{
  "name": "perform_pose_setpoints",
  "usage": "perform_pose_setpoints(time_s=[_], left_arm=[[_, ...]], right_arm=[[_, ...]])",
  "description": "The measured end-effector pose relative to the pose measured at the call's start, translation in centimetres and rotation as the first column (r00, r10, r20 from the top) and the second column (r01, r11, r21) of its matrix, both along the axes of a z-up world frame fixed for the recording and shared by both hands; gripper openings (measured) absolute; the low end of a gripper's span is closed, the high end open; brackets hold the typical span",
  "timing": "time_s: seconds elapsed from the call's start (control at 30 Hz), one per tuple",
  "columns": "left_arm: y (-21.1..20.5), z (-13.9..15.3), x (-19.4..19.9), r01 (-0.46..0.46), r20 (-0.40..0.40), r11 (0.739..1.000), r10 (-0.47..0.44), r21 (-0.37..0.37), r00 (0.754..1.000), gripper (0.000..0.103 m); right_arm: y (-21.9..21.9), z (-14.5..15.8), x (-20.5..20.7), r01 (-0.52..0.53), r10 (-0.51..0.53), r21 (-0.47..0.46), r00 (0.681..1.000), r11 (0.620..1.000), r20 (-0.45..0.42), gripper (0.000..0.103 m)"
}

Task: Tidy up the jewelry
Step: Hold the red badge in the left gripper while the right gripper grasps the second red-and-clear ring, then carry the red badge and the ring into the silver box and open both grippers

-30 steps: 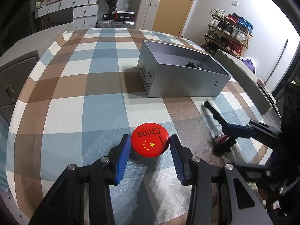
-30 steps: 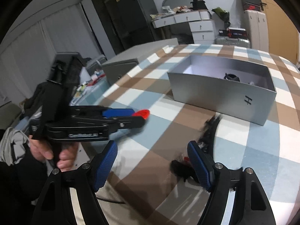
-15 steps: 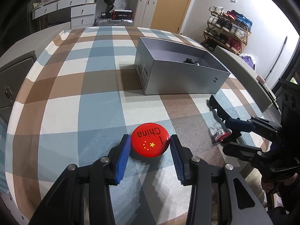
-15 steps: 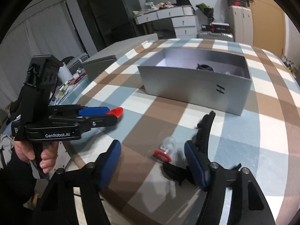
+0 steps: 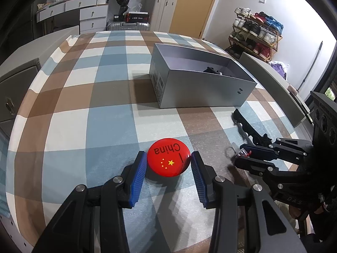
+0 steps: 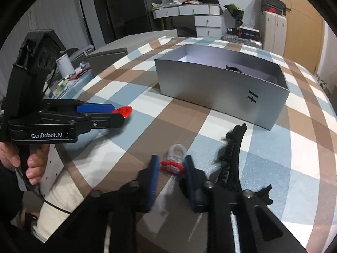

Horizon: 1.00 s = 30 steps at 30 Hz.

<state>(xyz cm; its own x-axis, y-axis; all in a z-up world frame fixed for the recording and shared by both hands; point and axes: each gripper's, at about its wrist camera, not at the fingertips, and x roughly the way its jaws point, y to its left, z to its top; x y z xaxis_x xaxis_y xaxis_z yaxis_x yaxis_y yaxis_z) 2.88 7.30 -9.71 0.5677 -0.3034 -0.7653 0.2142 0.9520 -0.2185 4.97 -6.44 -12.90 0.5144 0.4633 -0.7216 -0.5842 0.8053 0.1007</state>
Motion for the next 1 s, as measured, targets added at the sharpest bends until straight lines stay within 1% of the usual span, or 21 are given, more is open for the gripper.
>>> perform_pose_setpoints(time_s=[0.13,0.27,0.4,0.57,0.7,1.0], left_arm=[[-0.3,0.3,-0.1,0.002,0.011,1.000,-0.002,0.006,1.000,0.037],[-0.6,0.8,-0.1,0.012,0.019,1.000,-0.012,0.012,1.000,0.037],[-1.0,1.6,-0.2,0.023,0.040,0.999,-0.024,0.023,0.999,0.037],[-1.4,2.8,0.3,0.027,0.068,0.999,-0.029,0.025,0.997,0.037],[-1.9,3.9,0.9,0.033,0.099,0.999,-0.035,0.026,0.995,0.037],[-4.0,5.9,3.2,0.080,0.156,0.996,-0.085,0.035,0.984,0.037]], right_arm=[[-0.5,0.1,0.0,-0.008,0.008,0.035,1.000,0.999,-0.013,0.020],[-0.9,0.9,-0.4,-0.013,0.011,0.072,1.000,0.997,0.016,0.020],[-1.4,1.6,-0.3,-0.014,0.011,0.112,1.000,0.994,0.021,0.020],[-2.6,2.8,0.0,0.001,-0.004,0.195,1.000,0.981,0.018,0.020],[-3.9,4.1,0.8,0.011,-0.015,0.279,1.000,0.960,0.013,0.020],[-5.2,7.0,3.0,0.019,-0.046,0.336,0.996,0.942,0.073,0.020]])
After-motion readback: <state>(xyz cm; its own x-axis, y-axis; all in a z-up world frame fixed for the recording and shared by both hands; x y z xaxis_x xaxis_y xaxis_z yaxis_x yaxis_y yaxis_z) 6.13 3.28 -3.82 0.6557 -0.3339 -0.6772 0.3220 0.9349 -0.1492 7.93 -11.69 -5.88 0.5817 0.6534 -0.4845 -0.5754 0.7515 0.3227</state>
